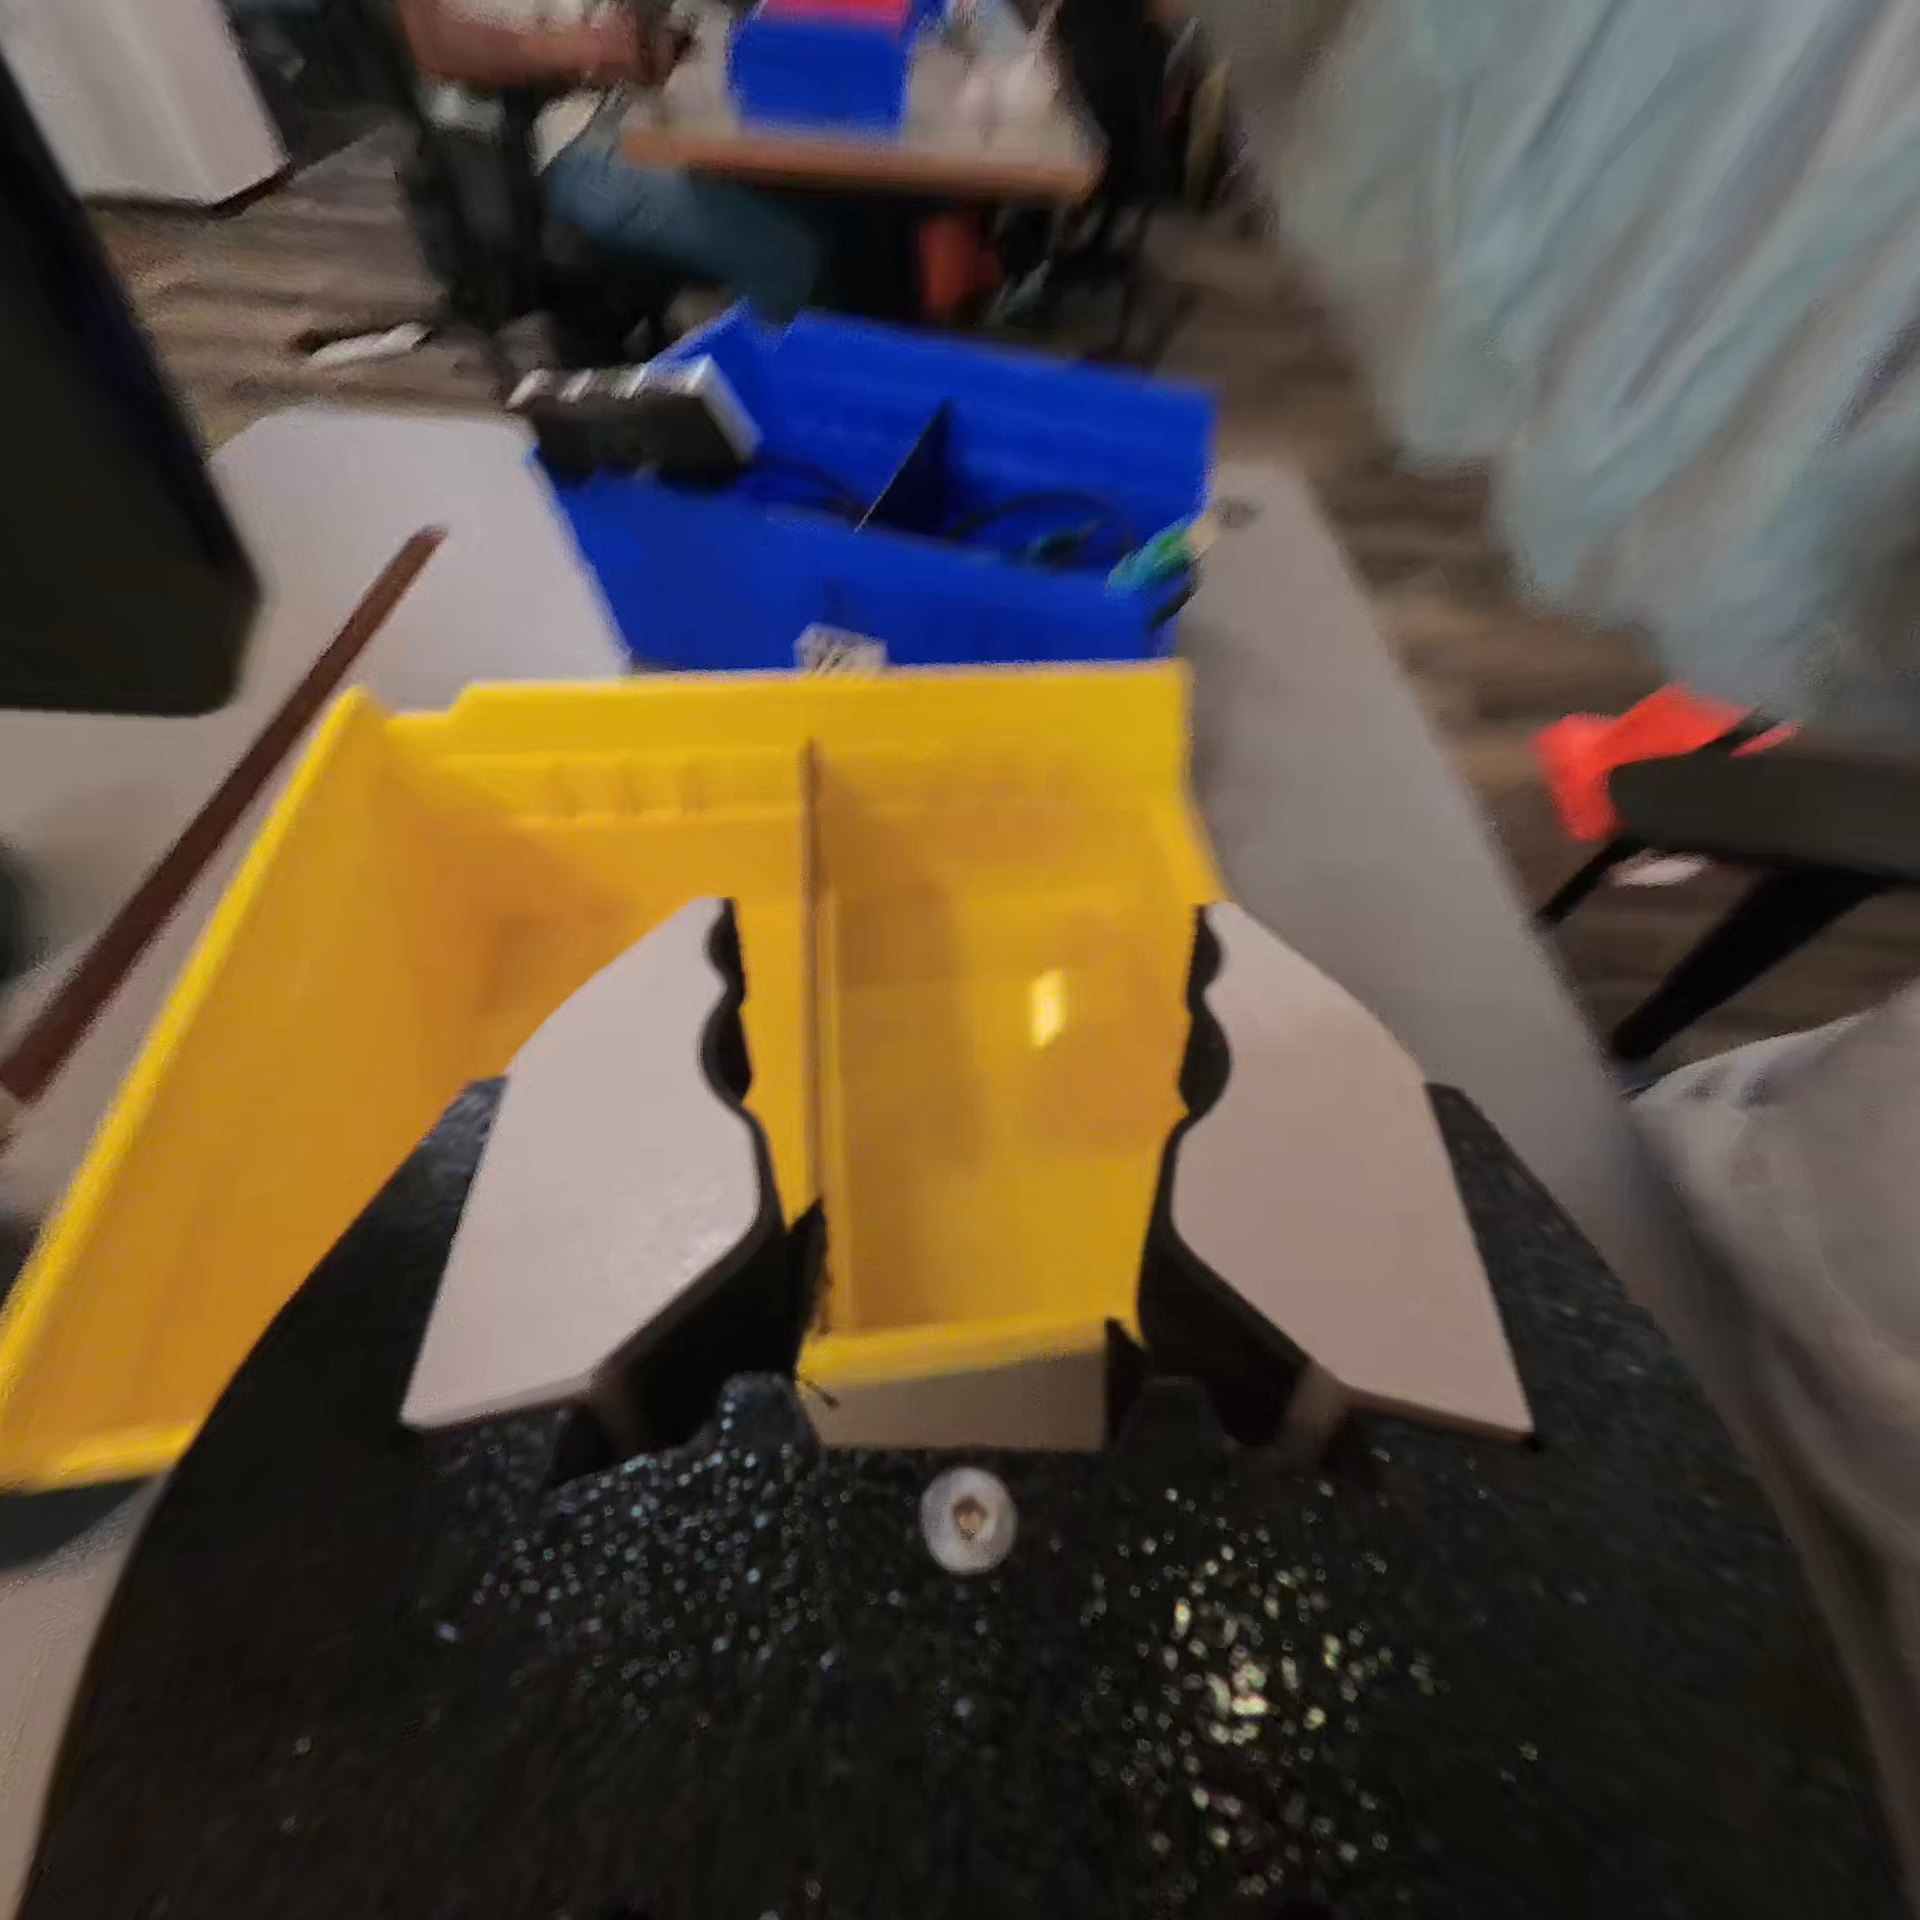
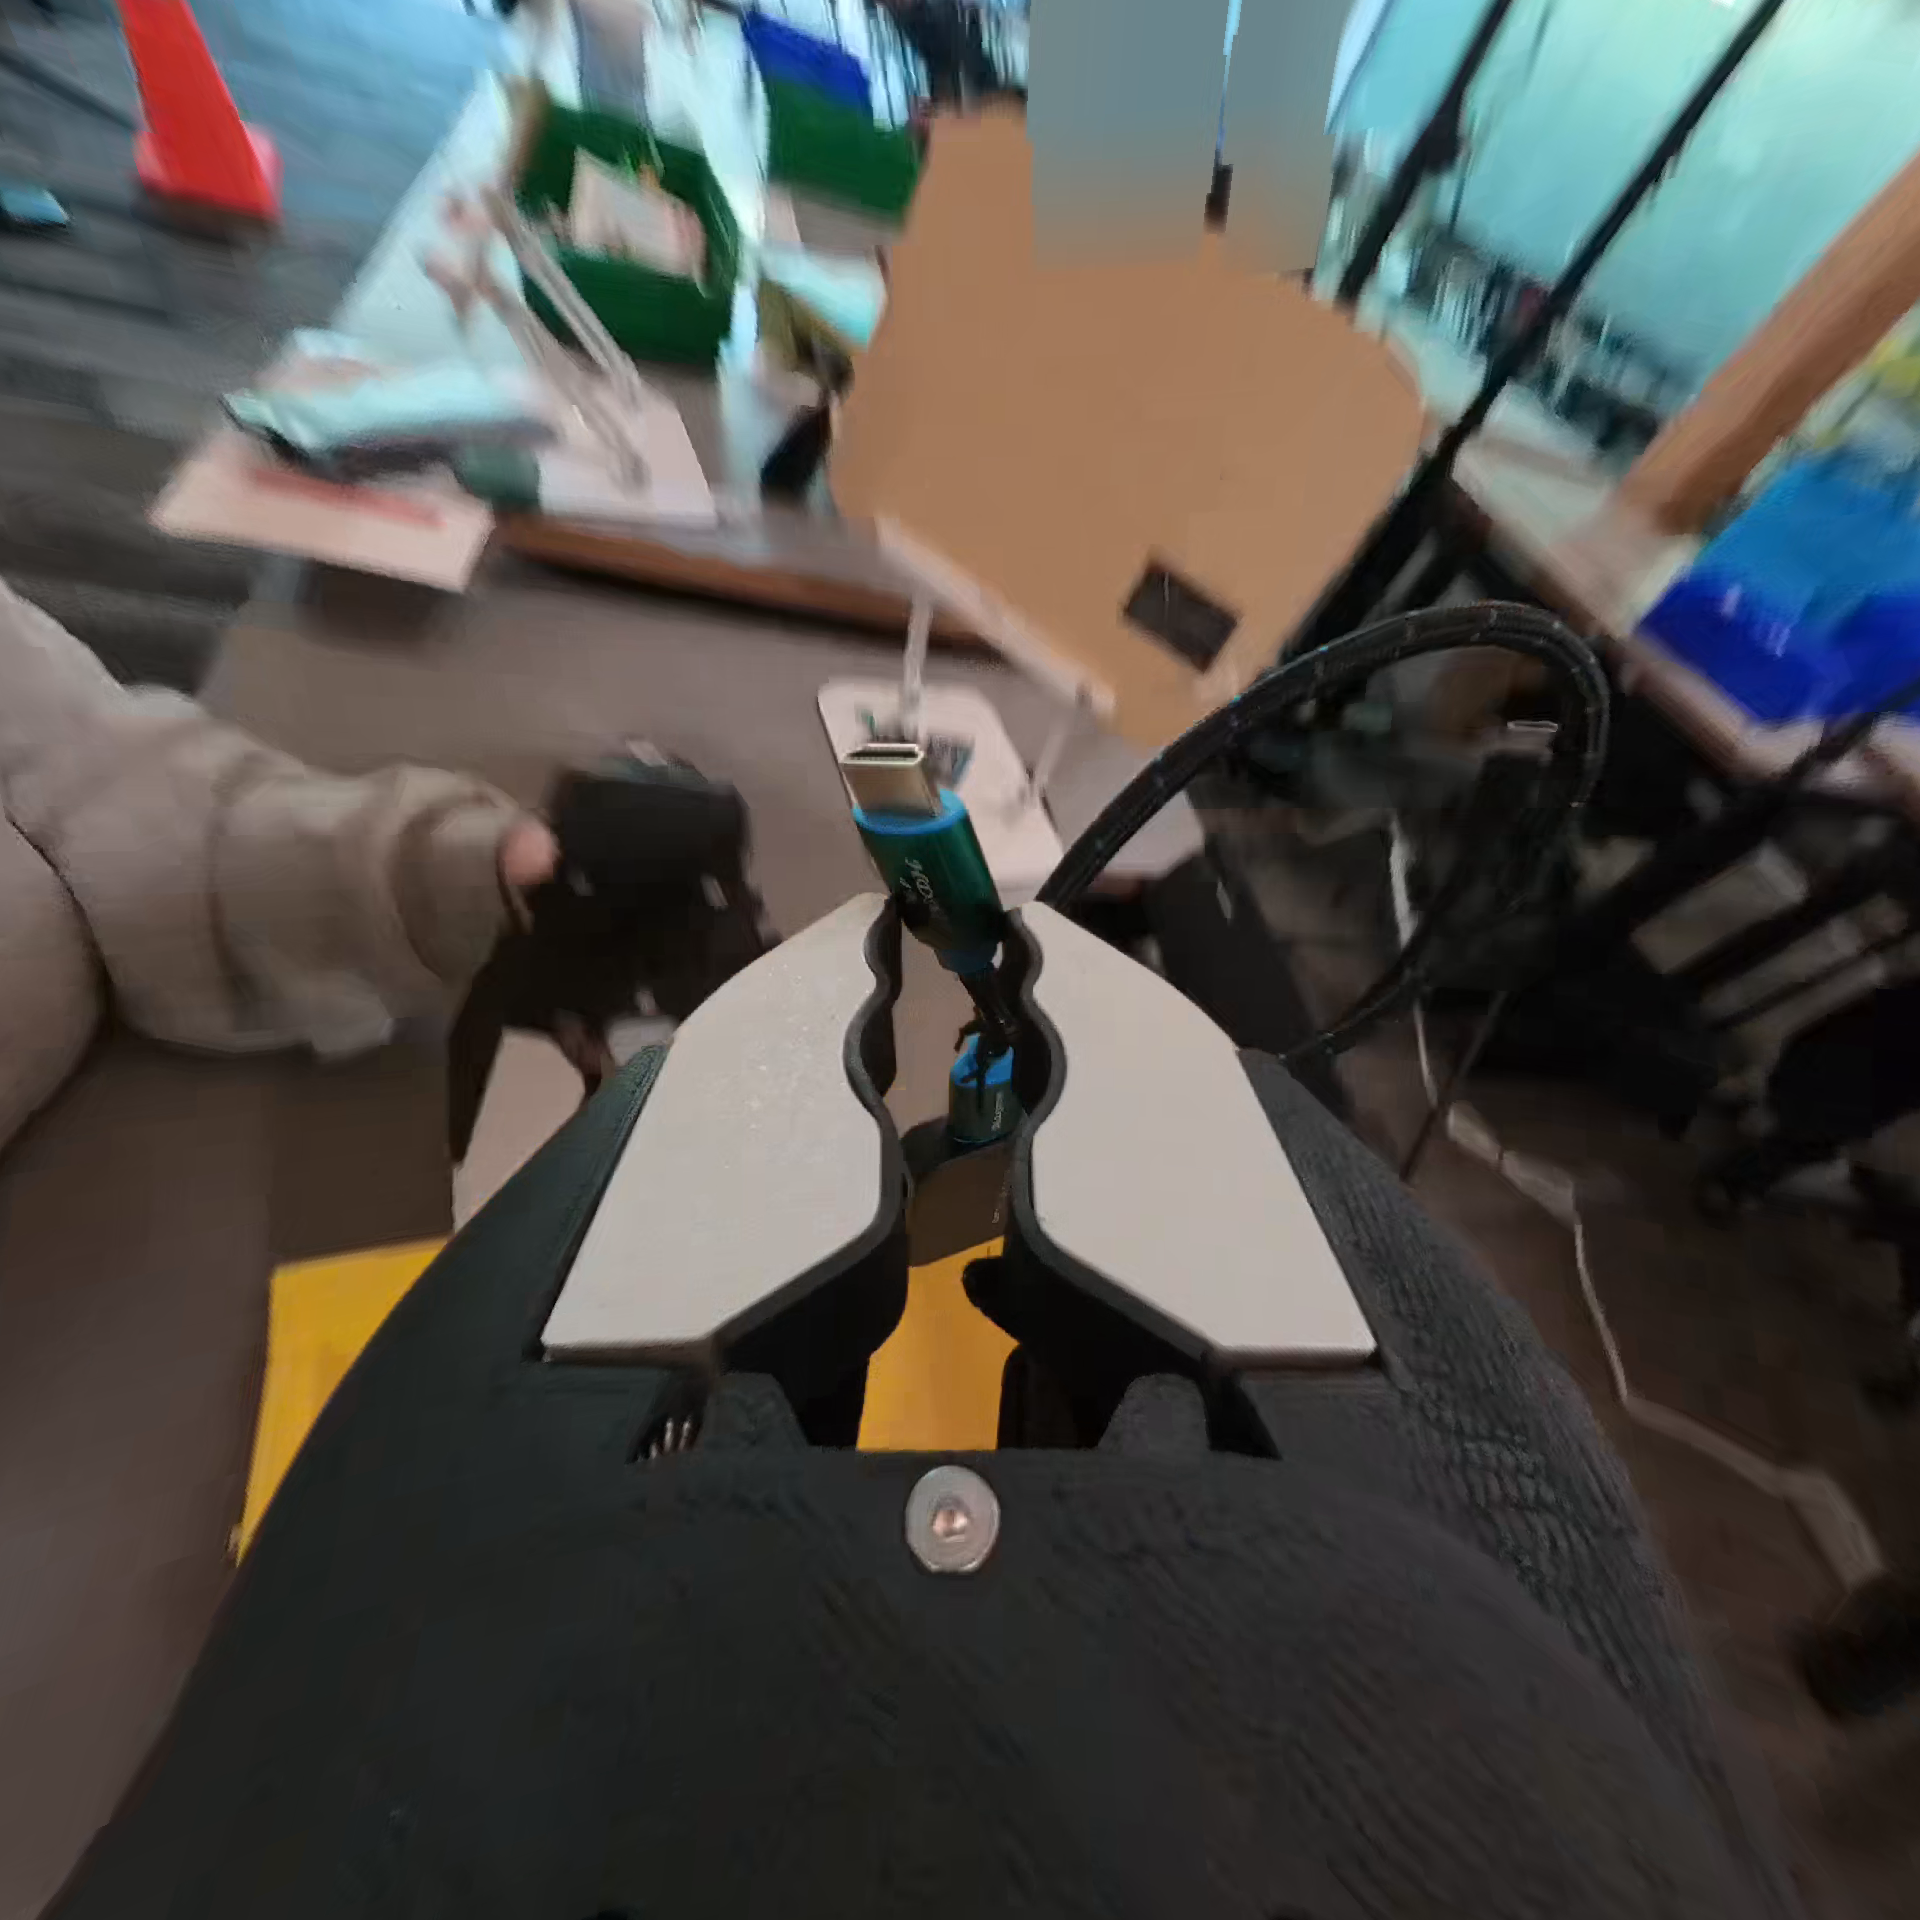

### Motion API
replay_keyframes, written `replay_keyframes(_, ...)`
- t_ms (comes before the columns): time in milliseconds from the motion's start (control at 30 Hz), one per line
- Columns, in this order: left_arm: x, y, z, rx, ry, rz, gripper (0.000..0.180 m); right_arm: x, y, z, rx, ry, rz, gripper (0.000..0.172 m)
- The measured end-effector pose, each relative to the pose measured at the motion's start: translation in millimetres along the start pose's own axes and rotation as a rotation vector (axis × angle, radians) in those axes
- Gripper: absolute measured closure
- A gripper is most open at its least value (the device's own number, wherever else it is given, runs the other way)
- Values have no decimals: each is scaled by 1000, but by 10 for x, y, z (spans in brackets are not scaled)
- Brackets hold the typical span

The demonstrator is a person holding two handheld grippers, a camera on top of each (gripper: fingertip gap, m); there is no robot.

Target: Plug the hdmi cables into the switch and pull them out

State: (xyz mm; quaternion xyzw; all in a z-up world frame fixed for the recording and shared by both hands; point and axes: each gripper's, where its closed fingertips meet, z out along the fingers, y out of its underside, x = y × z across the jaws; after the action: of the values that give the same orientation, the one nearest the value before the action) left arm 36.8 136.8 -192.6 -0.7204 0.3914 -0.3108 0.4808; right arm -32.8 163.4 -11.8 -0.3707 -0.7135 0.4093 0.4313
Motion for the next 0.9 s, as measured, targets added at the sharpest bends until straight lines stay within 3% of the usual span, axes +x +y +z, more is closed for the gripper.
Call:
replay_keyframes(33, 133, -155, -24, 104, 112, -50, 86, -60, -189, 10, 62, -6, -28, 154)
replay_keyframes(133, 427, -742, -426, 512, 454, -210, 62, -298, -627, 43, 220, -47, -98, 155)
replay_keyframes(233, 357, -1015, -789, 764, 495, -261, 59, -568, -853, 85, 322, -112, -139, 155)
replay_keyframes(333, 404, -1150, -1049, 912, 557, -268, 76, -786, -947, 107, 398, -156, -162, 155)
replay_keyframes(433, 506, -1175, -993, 905, 568, -246, 92, -922, -1007, 94, 467, -167, -178, 156)
replay_keyframes(500, 602, -1168, -904, 852, 651, -276, 80, -966, -1045, 81, 499, -183, -165, 156)
replay_keyframes(567, 668, -1198, -912, 881, 742, -313, 79, -994, -1072, 86, 520, -205, -138, 156)
replay_keyframes(600, 673, -1216, -940, 922, 767, -324, 90, -1010, -1079, 89, 525, -214, -130, 156)
replay_keyframes(667, 687, -1206, -1020, 994, 794, -293, 131, -1025, -1089, 77, 537, -209, -127, 156)
replay_keyframes(767, 640, -1213, -1170, 1066, 735, -219, 149, -879, -1130, -51, 588, -122, -50, 155)
replay_keyframes(900, 438, -1229, -1264, 1037, 349, -65, 167, -480, -892, -237, 568, 168, 86, 146)
